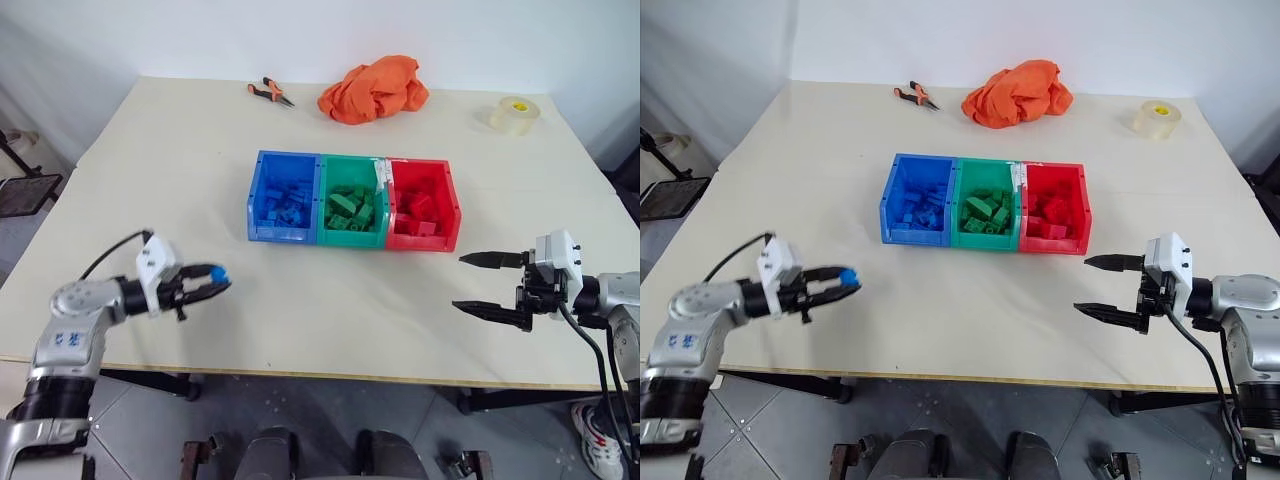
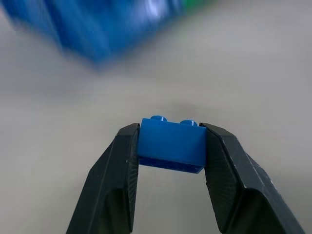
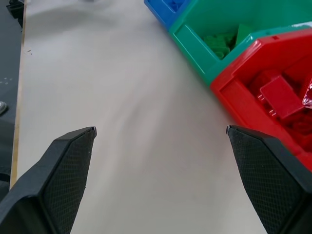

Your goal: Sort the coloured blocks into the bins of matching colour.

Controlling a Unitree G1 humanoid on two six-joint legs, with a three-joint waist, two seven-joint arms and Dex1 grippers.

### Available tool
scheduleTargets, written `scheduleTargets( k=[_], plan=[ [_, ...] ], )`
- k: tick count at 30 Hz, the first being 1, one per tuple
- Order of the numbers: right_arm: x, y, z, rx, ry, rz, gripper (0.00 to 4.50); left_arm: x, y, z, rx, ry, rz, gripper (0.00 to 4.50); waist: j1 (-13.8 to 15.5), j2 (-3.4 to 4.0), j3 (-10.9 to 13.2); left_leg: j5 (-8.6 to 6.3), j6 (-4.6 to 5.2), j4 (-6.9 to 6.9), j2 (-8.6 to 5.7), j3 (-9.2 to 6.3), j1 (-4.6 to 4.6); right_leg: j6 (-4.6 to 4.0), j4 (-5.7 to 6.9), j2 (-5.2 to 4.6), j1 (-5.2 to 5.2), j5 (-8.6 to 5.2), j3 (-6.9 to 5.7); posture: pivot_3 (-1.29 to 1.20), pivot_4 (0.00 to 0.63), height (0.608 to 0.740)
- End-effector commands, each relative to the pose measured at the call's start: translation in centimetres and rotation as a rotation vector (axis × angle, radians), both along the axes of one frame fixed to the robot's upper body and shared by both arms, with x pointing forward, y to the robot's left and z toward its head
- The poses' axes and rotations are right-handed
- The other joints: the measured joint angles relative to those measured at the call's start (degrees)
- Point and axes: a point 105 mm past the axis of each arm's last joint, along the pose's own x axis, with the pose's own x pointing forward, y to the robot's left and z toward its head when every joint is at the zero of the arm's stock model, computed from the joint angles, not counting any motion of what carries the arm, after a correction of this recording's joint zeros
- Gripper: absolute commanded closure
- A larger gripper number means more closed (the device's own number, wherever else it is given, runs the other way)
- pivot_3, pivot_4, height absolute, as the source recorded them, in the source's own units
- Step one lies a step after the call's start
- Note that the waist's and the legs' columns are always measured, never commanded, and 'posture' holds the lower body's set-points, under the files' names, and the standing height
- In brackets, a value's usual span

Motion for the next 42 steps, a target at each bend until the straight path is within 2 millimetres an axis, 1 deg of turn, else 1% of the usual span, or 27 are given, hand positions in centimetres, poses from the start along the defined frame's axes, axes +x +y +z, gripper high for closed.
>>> scheduleTargets(
  k=[1, 2, 4, 6, 8, 10, 12, 15, 17, 21, 24, 28, 30, 33, 36, 38, 42],
  plan=[
    [-0.1, -0.1, 1.1, 0.008, -0.043, -0.01, 0.0, 2.2, -2.7, 3.4, -0.045, -0.12, -0.021, 2.96, 0.02, -0.01, 0.0, 0.01, 0.01, 0.01, -0.02, 0.02, -0.01, 0.0, 0.0, 0.03, 0.0, 0.0, -0.09, 0.0, 0.15, 0.74],
    [-0.1, -0.1, 1.0, 0.009, -0.044, -0.012, 0.0, 2.7, -3.1, 3.8, -0.052, -0.132, -0.022, 2.96, 0.01, -0.01, 0.0, 0.01, 0.02, 0.01, -0.02, 0.04, -0.02, 0.01, -0.01, 0.04, -0.01, 0.0, -0.1, 0.0, 0.15, 0.74],
    [-0.1, -0.1, 1.0, 0.011, -0.045, -0.017, 0.0, 4.4, -4.7, 5.1, -0.065, -0.182, -0.039, 2.96, 0.02, -0.03, -0.01, 0.02, 0.03, 0.01, -0.04, 0.14, 0.02, 0.03, 0.01, 0.07, -0.01, 0.01, -0.07, 0.0, 0.15, 0.74],
    [-0.2, 0.0, 0.9, 0.015, -0.048, -0.023, 0.0, 7.1, -6.0, 5.3, -0.041, -0.177, 0.002, 2.96, 0.05, -0.06, 0.0, 0.03, 0.03, 0.01, -0.04, 0.17, 0.02, 0.03, 0.0, 0.12, -0.02, 0.01, -0.08, 0.0, 0.15, 0.74],
    [-0.3, 0.1, 0.8, 0.018, -0.049, -0.027, 0.0, 8.7, -6.5, 5.1, -0.038, -0.16, 0.039, 2.24, 0.04, -0.09, 0.01, 0.08, 0.04, 0.01, -0.09, 0.22, -0.04, 0.05, -0.1, 0.16, -0.03, 0.02, -0.09, 0.0, 0.15, 0.74],
    [-0.3, 0.1, 0.9, 0.021, -0.054, -0.034, 0.0, 9.6, -6.5, 4.8, -0.025, -0.156, 0.066, 1.67, -0.24, -0.11, 0.02, 0.08, 0.05, -0.01, -0.08, 0.26, -0.02, 0.07, -0.06, 0.14, -0.07, 0.03, -0.08, 0.0, 0.15, 0.74],
    [-0.5, 0.0, 0.9, 0.024, -0.057, -0.044, 0.0, 10.0, -6.6, 4.7, -0.02, -0.159, 0.068, 1.02, -0.37, -0.13, 0.03, 0.08, 0.04, -0.1, -0.07, 0.35, 0.0, 0.08, -0.07, 0.15, -0.14, 0.04, -0.06, 0.0, 0.15, 0.74],
    [-0.9, -0.3, 0.8, 0.021, -0.054, -0.061, 0.0, 10.0, -6.7, 4.9, -0.019, -0.174, 0.052, 0.07, -0.21, -0.17, 0.05, 0.08, 0.04, -0.08, -0.01, 0.38, -0.04, 0.08, -0.05, 0.16, -0.21, 0.04, -0.09, 0.0, 0.15, 0.74],
    [-1.1, -0.4, 0.8, 0.02, -0.052, -0.068, 0.0, 9.8, -6.5, 5.3, -0.024, -0.186, 0.032, 0.03, -0.14, -0.21, 0.08, 0.08, 0.04, -0.02, -0.01, 0.36, -0.06, 0.08, -0.03, 0.15, -0.2, 0.04, -0.08, 0.0, 0.15, 0.74],
    [-1.1, -0.4, 0.9, 0.022, -0.054, -0.072, 0.0, 8.1, -6.3, 6.8, -0.082, -0.219, -0.076, 0.03, -0.03, -0.25, 0.09, 0.08, 0.05, 0.03, -0.02, 0.32, -0.09, 0.11, -0.04, 0.14, -0.17, 0.05, -0.06, 0.0, 0.15, 0.74],
    [-0.8, -0.4, 1.0, 0.018, -0.055, -0.062, 0.0, 5.9, -5.0, 6.8, -0.043, -0.199, -0.109, 0.03, -0.36, -0.23, 0.08, 0.08, 0.05, -0.02, -0.01, 0.29, -0.06, 0.11, -0.03, 0.13, -0.18, 0.05, -0.02, 0.0, 0.15, 0.74],
    [-0.2, -0.7, 1.3, 0.007, -0.055, -0.05, 0.0, 2.5, -2.9, 6.9, -0.145, -0.071, -0.147, 0.03, -1.12, -0.22, 0.08, 0.09, 0.02, -0.02, 0.06, 0.27, -0.01, 0.1, 0.04, 0.17, -0.16, 0.05, 0.02, 0.0, 0.15, 0.74],
    [0.1, -0.9, 1.5, 0.003, -0.055, -0.045, 0.0, 0.9, -1.7, 7.0, -0.162, -0.059, -0.147, 0.03, -1.42, -0.22, 0.08, 0.09, 0.02, 0.0, 0.07, 0.24, -0.02, 0.1, 0.04, 0.17, -0.16, 0.05, 0.03, 0.0, 0.15, 0.74],
    [0.8, -1.2, 1.7, -0.004, -0.053, -0.04, 0.0, -1.2, 0.7, 6.4, -0.132, -0.046, -0.1, 0.03, -1.52, -0.21, 0.08, 0.09, 0.02, -0.02, 0.08, 0.17, 0.0, 0.09, 0.02, 0.13, -0.13, 0.04, 0.04, 0.0, 0.15, 0.74],
    [1.8, -1.7, 1.8, -0.009, -0.055, -0.043, 0.0, -3.4, 3.7, 4.9, -0.114, 0.024, -0.035, 0.03, -1.62, -0.19, 0.09, 0.09, 0.01, -0.03, 0.06, 0.12, 0.02, 0.08, -0.03, 0.09, -0.05, 0.04, 0.06, 0.0, 0.15, 0.74],
    [2.3, -1.8, 2.0, -0.01, -0.059, -0.042, 0.0, -4.3, 4.4, 4.4, -0.114, 0.056, -0.02, 0.03, -1.74, -0.15, 0.11, 0.09, 0.01, -0.06, 0.06, 0.13, 0.03, 0.07, -0.06, 0.07, -0.06, 0.03, 0.07, 0.0, 0.15, 0.74],
    [3.1, -1.9, 2.1, -0.012, -0.068, -0.037, 0.0, -4.9, 5.1, 4.1, -0.137, 0.059, 0.012, 0.03, -1.1, -0.14, 0.12, 0.09, 0.01, 0.01, 0.04, -0.09, -0.04, 0.04, -0.07, -0.02, 0.0, 0.02, 0.21, 0.0, 0.15, 0.74]
  ],
)
